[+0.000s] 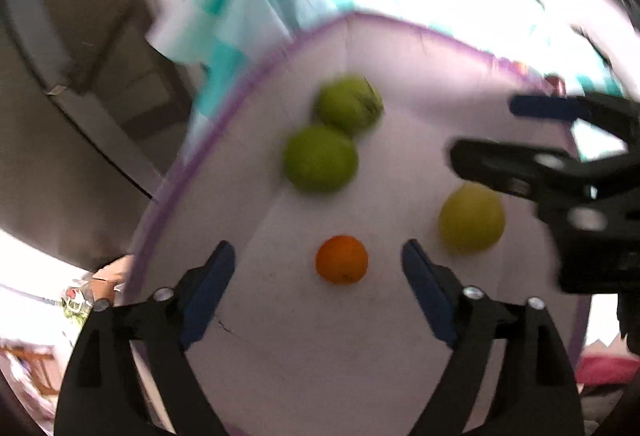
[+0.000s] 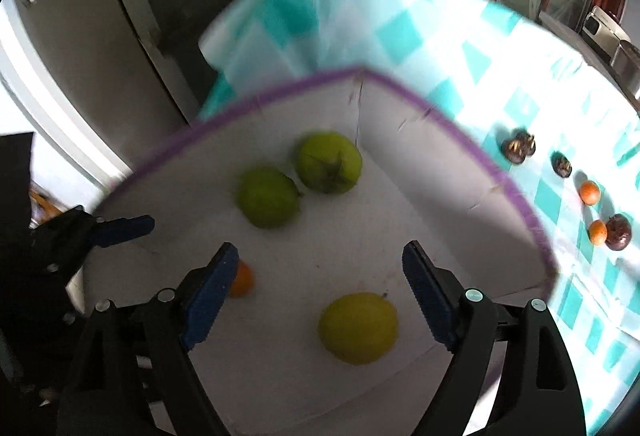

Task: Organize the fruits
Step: 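Withdraw both tools from the box back over the table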

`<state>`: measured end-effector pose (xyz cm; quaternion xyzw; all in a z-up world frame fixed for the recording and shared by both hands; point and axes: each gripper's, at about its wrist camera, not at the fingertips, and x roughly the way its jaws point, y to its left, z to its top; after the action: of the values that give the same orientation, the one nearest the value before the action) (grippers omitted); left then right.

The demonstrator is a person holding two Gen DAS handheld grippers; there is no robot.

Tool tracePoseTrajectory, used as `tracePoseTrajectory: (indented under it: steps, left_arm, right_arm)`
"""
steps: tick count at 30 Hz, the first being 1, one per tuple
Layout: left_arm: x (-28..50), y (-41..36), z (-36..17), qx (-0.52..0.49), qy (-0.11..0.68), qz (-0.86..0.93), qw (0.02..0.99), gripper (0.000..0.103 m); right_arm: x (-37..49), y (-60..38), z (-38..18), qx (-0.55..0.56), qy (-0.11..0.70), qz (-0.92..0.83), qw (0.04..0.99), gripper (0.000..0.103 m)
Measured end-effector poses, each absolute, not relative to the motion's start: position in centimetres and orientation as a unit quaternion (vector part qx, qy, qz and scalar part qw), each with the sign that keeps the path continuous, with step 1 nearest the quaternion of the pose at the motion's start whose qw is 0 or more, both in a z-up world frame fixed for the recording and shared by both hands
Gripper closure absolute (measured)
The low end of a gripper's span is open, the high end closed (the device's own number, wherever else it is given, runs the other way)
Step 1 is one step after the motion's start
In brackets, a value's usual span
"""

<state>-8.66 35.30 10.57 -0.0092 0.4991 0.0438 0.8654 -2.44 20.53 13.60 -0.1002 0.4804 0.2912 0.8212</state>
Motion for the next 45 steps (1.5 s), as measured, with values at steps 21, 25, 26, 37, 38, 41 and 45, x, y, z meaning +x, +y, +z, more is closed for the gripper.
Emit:
tracePoseTrajectory:
  steps: [21, 25, 26, 37, 38, 41, 45]
  left_arm:
    - [-10.7, 1.6, 20.6, 0.033, 0.423, 0.017, 0.905, 0.002]
    - [-9.4, -1.6, 19.0, 0.030, 0.443, -0.008, 0.896, 0.002]
    - [-8.8, -2.5, 18.2, 0.025, 0.453, -0.016, 0.891, 0.002]
    - [-2.7, -7.1, 11.5, 0.045, 0.503, -0.076, 0.860, 0.002]
    - [-2.0, -7.2, 11.0, 0.042, 0.505, -0.078, 0.859, 0.002]
    - [1.0, -7.1, 9.0, 0.029, 0.507, -0.088, 0.857, 0.002]
    - [4.8, -6.0, 7.2, 0.012, 0.510, -0.103, 0.854, 0.002]
  right_arm:
    - [-6.1, -15.7, 20.4, -0.057, 0.363, 0.246, 0.897, 0.015]
    - [-6.4, -20.9, 18.3, -0.039, 0.389, 0.207, 0.897, 0.015]
    - [-6.3, -21.7, 17.8, -0.034, 0.394, 0.201, 0.896, 0.015]
    - [-3.2, -27.2, 11.6, 0.026, 0.462, 0.126, 0.877, 0.015]
    - [-2.4, -27.2, 11.0, 0.032, 0.469, 0.120, 0.874, 0.015]
    - [0.7, -26.5, 9.3, 0.044, 0.490, 0.105, 0.864, 0.015]
    - [6.2, -24.9, 7.9, 0.069, 0.509, 0.087, 0.853, 0.015]
